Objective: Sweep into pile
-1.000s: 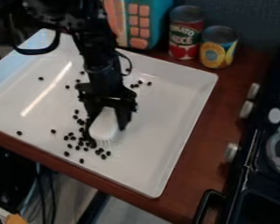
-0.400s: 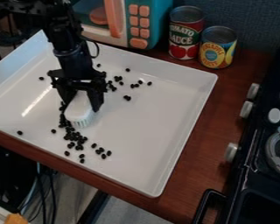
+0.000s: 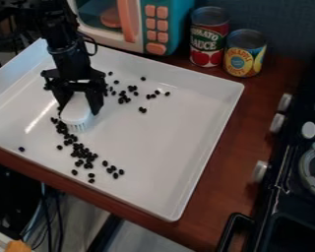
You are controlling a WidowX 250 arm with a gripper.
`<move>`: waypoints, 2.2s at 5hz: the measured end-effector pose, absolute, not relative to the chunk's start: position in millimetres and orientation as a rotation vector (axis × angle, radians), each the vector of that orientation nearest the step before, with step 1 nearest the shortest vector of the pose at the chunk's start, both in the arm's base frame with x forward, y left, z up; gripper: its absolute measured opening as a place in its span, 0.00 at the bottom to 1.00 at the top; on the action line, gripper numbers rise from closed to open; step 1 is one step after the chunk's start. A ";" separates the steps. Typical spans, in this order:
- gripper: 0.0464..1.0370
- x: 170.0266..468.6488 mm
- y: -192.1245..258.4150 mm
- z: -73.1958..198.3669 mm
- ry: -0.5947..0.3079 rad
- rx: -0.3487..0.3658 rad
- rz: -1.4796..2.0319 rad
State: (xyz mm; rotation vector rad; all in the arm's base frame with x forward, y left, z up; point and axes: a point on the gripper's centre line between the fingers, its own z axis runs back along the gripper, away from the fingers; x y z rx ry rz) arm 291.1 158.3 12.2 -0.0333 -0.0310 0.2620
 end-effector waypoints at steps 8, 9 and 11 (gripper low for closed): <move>0.72 252.7 -19.2 58.4 -0.014 -0.275 0.137; 0.72 253.9 -32.0 35.4 0.000 -0.226 0.121; 0.72 252.7 -25.0 13.3 -0.023 -0.167 0.102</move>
